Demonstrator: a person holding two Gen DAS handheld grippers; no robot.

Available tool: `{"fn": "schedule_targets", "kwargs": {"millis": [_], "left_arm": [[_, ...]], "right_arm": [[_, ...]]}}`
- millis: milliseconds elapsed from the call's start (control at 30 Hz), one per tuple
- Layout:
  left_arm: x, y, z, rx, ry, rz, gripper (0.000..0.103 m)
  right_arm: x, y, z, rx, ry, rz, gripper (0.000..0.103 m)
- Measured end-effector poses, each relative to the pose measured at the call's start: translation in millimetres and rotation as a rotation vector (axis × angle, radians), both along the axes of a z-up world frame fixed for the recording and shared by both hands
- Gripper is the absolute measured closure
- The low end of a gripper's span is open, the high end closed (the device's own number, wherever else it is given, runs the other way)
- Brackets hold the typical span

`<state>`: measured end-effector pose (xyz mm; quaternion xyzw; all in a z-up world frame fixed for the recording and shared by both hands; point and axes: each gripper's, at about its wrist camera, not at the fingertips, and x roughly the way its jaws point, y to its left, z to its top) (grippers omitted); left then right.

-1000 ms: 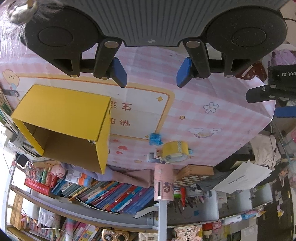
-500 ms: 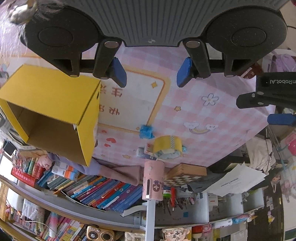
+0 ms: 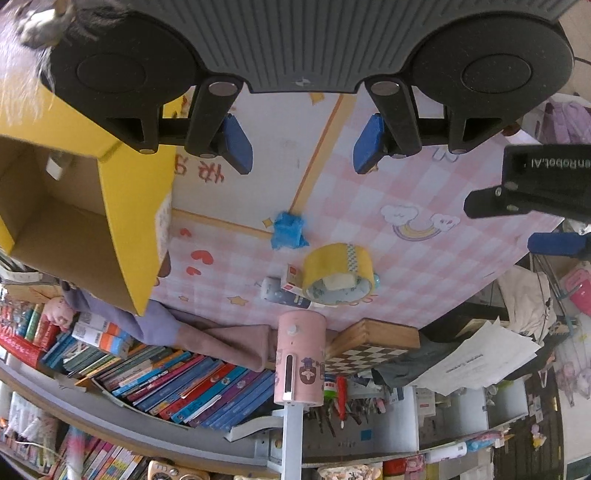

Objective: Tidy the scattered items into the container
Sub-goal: 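Lower the right tool onto the blue crumpled item and close it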

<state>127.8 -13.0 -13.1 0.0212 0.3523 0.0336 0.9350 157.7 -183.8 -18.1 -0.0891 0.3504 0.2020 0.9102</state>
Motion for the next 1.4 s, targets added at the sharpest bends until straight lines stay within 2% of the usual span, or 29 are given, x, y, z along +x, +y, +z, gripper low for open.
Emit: {"fn": "schedule_targets", "kwargs": {"millis": [67, 133, 333, 967, 1400], "left_arm": [[14, 2, -1, -0.005, 0.003, -0.01, 0.016], [28, 3, -3, -0.003, 0.01, -0.033, 0.01], [64, 1, -6, 0.004, 0.009, -0.097, 0.007], [170, -6, -37, -0.04, 0.108, -0.153, 0.006], [209, -20, -58, -0.01, 0.173, -0.177, 0.004]], "right_arm": [[11, 3, -3, -0.001, 0.009, 0.004, 0.044], [21, 6, -6, -0.004, 0.019, 0.007, 0.044], [54, 15, -13, -0.003, 0.054, 0.009, 0.042], [130, 33, -45, -0.015, 0.139, -0.035, 0.038], [153, 39, -57, -0.03, 0.183, -0.009, 0.044]]}}
